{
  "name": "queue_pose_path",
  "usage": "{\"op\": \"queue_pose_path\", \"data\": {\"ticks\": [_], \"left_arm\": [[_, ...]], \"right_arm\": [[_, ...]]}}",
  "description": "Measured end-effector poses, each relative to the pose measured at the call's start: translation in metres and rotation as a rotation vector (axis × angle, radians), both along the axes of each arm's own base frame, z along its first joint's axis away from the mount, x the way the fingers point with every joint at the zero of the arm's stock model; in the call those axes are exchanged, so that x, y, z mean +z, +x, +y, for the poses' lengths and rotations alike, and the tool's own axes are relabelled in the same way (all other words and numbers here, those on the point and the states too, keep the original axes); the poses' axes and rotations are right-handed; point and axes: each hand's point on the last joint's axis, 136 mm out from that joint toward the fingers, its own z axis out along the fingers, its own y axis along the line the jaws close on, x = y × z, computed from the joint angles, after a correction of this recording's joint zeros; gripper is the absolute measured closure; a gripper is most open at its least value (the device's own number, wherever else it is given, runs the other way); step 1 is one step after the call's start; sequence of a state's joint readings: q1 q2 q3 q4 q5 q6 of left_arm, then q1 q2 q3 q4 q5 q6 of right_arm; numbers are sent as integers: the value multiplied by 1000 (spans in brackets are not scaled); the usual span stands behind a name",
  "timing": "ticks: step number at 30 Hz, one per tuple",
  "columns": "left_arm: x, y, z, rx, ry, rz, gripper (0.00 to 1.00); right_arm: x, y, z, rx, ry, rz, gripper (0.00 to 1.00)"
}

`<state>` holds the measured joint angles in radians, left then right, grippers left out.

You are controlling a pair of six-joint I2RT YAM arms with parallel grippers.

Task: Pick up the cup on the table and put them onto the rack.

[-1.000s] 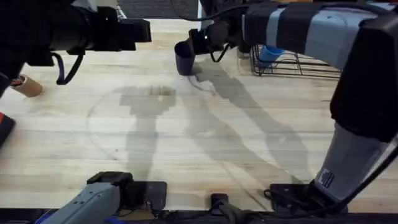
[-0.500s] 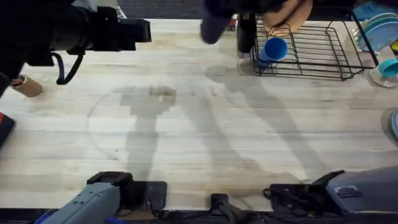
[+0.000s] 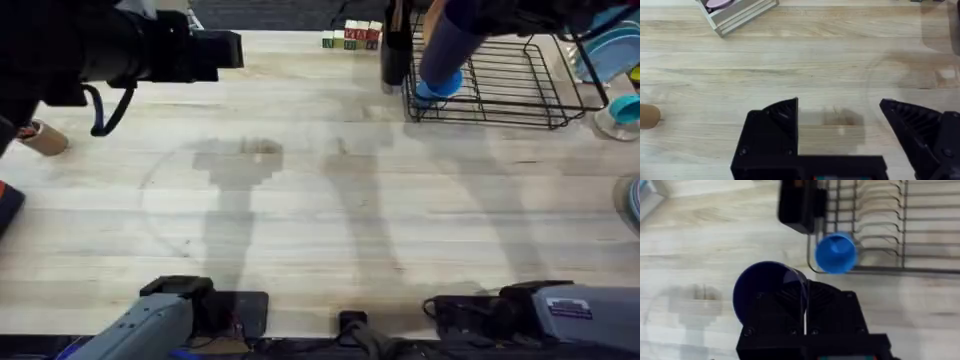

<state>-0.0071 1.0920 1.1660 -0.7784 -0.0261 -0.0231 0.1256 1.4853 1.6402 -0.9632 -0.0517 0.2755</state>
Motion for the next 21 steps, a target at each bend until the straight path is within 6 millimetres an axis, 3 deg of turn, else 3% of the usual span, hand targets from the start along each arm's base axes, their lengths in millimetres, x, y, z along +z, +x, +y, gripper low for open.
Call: {"op": "queue_pose_path", "data": {"ticks": [6, 17, 21], "left_arm": [[0, 0, 0, 0, 0, 0, 6], [0, 0, 0, 0, 0, 0, 7], [0, 0, 0, 0, 0, 0, 7]], "right_arm": [[-6, -4, -28, -63, -10, 39, 969], [-6, -2, -53, -76, -95, 28, 968], [-6, 10, -57, -64, -133, -8, 968]]}}
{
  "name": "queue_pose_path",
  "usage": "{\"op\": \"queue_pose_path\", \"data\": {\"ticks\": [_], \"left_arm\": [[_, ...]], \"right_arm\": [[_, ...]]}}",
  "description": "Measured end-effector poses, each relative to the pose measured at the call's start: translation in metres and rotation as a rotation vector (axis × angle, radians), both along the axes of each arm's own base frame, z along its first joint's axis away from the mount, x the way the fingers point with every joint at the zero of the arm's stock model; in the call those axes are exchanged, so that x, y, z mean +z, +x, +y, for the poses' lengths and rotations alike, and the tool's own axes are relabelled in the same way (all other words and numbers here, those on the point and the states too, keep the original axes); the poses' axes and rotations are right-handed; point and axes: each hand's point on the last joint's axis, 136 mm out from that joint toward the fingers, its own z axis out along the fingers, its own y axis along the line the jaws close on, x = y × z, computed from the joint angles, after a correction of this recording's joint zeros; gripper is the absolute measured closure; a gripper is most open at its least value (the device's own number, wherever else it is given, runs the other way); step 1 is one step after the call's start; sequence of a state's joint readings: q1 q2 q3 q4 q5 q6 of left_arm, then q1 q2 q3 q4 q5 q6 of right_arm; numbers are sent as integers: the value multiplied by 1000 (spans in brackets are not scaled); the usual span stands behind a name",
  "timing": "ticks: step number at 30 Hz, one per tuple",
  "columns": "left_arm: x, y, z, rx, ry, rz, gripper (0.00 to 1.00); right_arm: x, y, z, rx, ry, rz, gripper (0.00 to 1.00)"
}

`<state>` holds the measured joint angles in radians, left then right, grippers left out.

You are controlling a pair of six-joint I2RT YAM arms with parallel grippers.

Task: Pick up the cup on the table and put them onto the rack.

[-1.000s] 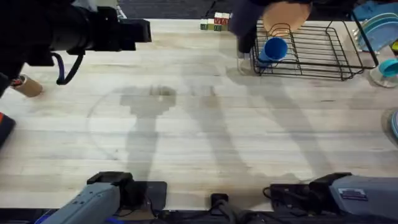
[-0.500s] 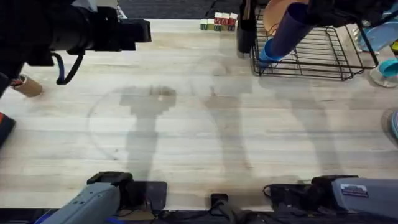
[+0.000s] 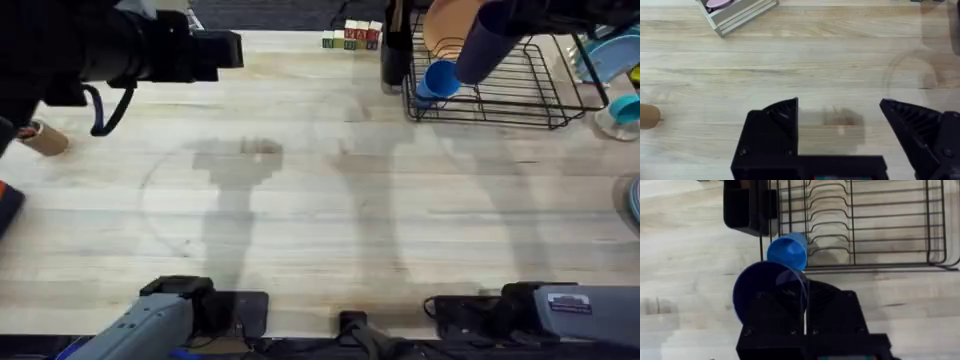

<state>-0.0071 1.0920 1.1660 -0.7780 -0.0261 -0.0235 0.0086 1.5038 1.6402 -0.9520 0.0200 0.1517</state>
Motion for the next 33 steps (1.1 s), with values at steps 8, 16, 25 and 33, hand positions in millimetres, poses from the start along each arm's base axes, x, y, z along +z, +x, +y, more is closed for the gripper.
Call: {"op": "queue_pose_path", "data": {"ticks": [8, 16, 25, 33], "left_arm": [[0, 0, 0, 0, 0, 2, 8], [-5, -4, 0, 0, 0, 25, 8], [-5, -4, 0, 0, 0, 26, 7], [-5, -4, 0, 0, 0, 26, 7]], "right_arm": [[-2, 10, 0, 4, -6, -26, 966], [-30, -8, -7, -20, -39, 42, 966], [-4, -37, -12, -39, -59, -98, 967], [-13, -16, -4, -20, -8, -174, 967]]}}
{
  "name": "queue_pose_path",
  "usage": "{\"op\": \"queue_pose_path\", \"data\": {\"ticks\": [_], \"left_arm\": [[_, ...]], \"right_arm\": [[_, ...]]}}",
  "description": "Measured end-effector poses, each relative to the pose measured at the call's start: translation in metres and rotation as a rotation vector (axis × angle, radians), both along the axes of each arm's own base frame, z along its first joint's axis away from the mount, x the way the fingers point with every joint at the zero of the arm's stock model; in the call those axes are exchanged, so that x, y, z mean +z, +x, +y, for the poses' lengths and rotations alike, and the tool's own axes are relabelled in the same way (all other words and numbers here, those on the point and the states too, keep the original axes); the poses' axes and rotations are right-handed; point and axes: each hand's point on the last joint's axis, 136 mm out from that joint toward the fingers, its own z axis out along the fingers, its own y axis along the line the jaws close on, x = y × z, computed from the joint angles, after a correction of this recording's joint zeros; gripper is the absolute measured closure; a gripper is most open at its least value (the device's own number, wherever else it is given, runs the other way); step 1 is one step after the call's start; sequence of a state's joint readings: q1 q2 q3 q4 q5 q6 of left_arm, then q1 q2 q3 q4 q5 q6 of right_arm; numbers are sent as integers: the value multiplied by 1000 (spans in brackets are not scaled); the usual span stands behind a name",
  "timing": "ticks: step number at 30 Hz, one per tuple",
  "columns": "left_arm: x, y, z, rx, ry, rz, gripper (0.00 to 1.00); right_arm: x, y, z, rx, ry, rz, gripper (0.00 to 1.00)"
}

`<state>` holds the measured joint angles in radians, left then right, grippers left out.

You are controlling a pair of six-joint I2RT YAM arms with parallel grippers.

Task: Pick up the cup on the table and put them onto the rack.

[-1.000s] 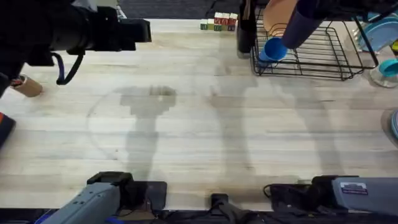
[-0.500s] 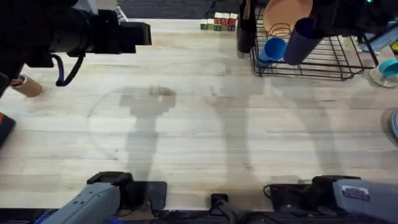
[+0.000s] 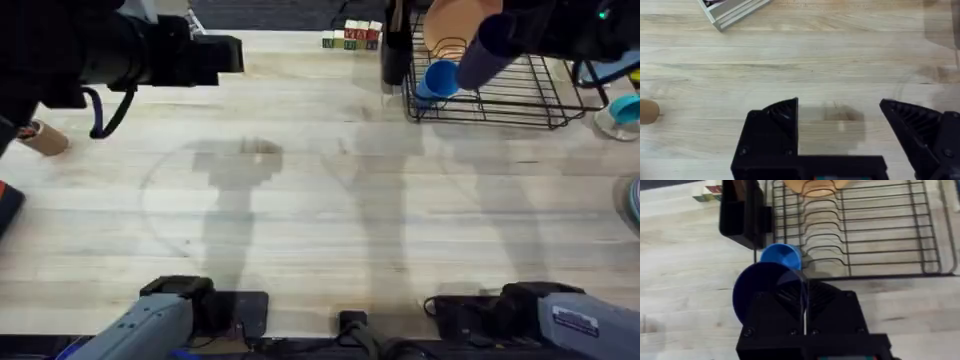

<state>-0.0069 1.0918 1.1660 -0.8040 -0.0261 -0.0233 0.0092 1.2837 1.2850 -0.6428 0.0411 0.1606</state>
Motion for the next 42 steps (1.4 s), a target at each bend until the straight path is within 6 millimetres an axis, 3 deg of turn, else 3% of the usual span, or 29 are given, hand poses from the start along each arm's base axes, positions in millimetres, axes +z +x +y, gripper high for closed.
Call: {"op": "queue_pose_path", "data": {"ticks": [7, 14, 23, 30, 42], "left_arm": [[0, 0, 0, 0, 0, 1, 7], [0, 0, 0, 0, 0, 1, 7], [0, 0, 0, 0, 0, 1, 7], [0, 0, 0, 0, 0, 1, 7], [0, 0, 0, 0, 0, 0, 7]], "right_arm": [[-1, 13, 6, 20, 23, -26, 966], [-25, 26, 9, 27, 29, 31, 968], [-37, 41, 15, 39, 30, 31, 967], [-59, 51, 15, 37, 31, 77, 968], [-65, 55, 15, 37, 31, 83, 968]]}}
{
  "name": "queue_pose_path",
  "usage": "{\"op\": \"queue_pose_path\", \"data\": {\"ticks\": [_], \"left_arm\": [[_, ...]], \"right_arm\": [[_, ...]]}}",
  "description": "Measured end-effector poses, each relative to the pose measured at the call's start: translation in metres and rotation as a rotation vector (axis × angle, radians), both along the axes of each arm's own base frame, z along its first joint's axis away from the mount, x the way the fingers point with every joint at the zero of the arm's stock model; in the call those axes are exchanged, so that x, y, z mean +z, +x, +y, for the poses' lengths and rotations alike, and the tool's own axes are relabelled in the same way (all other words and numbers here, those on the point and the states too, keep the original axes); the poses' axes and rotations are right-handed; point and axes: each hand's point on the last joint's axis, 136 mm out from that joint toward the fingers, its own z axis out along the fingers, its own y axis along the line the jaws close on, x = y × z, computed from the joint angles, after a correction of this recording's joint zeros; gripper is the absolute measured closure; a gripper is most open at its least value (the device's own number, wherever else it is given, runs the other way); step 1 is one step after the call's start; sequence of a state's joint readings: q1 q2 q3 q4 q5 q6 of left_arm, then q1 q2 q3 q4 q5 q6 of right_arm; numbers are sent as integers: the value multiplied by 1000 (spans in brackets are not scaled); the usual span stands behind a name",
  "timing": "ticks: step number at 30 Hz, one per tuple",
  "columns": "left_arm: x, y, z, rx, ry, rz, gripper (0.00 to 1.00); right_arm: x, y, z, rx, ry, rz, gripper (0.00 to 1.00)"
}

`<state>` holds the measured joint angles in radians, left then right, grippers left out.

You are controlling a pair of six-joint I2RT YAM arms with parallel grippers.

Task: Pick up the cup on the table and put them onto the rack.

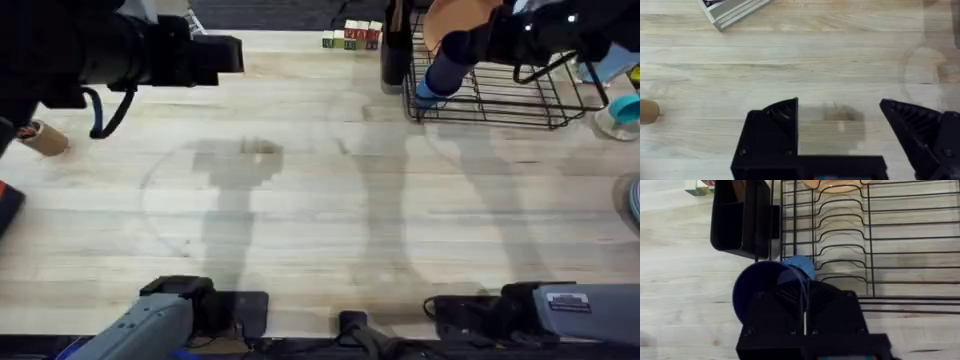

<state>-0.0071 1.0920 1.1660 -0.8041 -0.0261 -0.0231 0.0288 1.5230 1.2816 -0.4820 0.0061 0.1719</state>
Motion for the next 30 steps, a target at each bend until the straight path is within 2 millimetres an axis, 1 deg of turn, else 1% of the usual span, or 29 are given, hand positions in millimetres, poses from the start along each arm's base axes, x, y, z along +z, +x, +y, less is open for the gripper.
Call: {"op": "queue_pose_path", "data": {"ticks": [2, 4, 9, 19, 21, 23, 25, 26, 29, 30], "left_arm": [[0, 0, 0, 0, 0, 0, 7], [0, 0, 0, 0, 0, 0, 7], [0, 0, 0, 0, 0, 0, 8], [0, 0, 0, 0, 0, 0, 7], [0, 0, 0, 0, 0, 0, 7], [0, 0, 0, 0, 0, 0, 7], [0, 0, 0, 0, 0, 0, 8], [0, 0, 0, 0, 0, 0, 7], [1, 0, 0, 0, 0, -3, 7], [4, 2, 0, 0, 0, -20, 7]], "right_arm": [[0, 0, 0, 0, 0, 0, 950], [0, 0, 0, 0, 0, 0, 895], [0, 0, 0, 0, 0, 0, 801], [0, 0, 0, 1, 0, -2, 784], [3, -1, 0, 10, -10, -7, 783], [9, -6, 0, 20, -19, -15, 746], [23, -15, 0, 30, -28, -33, 642], [30, -20, -1, 34, -32, -43, 544], [53, -44, -1, 40, -39, -70, 109], [70, -72, -2, 53, -52, -79, 9]]}}
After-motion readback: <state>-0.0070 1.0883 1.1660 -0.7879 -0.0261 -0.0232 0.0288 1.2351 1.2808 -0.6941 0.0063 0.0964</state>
